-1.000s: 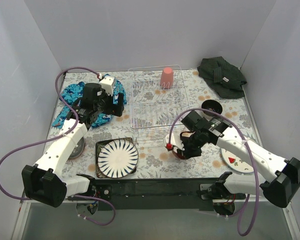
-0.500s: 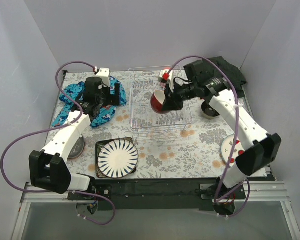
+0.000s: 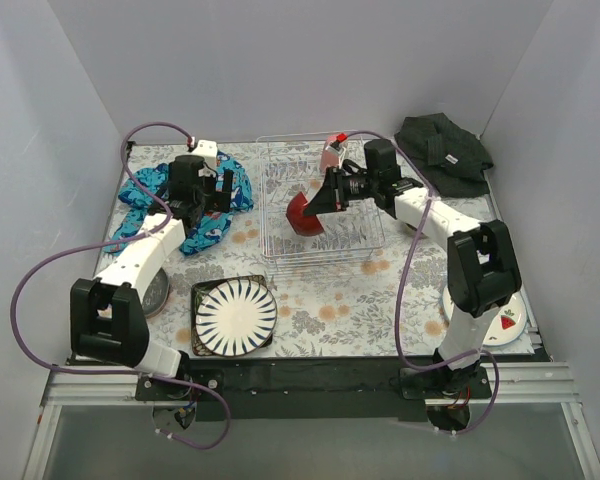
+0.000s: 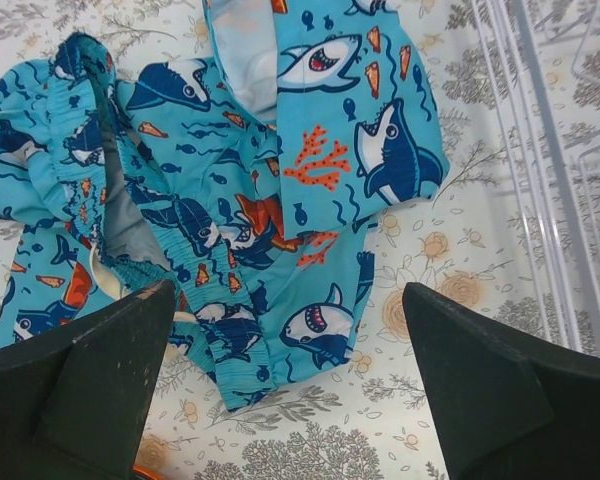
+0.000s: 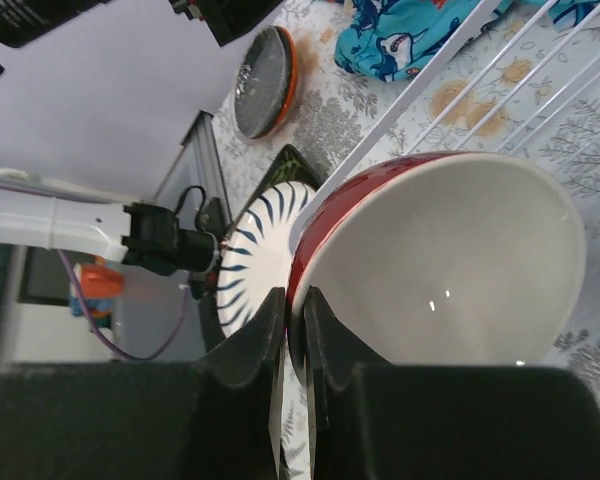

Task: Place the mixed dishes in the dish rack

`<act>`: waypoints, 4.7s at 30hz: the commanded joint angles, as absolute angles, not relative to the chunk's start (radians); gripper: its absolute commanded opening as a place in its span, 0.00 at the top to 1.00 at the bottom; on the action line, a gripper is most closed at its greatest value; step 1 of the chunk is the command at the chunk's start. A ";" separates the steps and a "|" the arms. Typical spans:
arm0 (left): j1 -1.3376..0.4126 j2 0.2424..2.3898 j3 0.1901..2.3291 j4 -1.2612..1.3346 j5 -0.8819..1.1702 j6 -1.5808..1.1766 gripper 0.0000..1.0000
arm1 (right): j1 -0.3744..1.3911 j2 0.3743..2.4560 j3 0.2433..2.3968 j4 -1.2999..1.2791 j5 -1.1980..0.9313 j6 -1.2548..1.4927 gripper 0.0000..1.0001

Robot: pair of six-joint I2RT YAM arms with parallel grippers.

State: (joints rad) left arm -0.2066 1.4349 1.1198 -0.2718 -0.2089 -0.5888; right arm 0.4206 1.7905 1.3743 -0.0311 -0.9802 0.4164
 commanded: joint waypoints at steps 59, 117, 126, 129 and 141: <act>-0.201 1.611 1.195 -0.261 -0.178 -0.652 0.02 | 0.244 1.714 1.288 -0.199 -0.700 0.235 0.56; -0.201 1.428 1.077 -0.247 -0.135 -0.699 0.02 | 0.074 1.750 1.777 -0.893 -0.251 -0.519 0.99; -0.201 1.397 1.072 -0.294 -0.164 -0.629 0.02 | 0.120 1.715 1.843 -0.707 -0.731 -0.112 0.99; -0.201 1.385 1.081 -0.322 -0.187 -0.603 0.02 | 0.132 1.660 1.705 -0.452 -0.880 0.073 0.99; -0.190 1.355 1.088 -0.506 -0.242 -0.554 0.02 | 0.330 1.732 1.276 0.716 -0.999 0.911 0.99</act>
State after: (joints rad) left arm -0.1993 1.4231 1.0756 -0.4389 -0.2211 -0.6037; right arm 0.2687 1.7168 1.2861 0.1677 -0.9276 0.5934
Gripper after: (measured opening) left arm 0.982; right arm 0.044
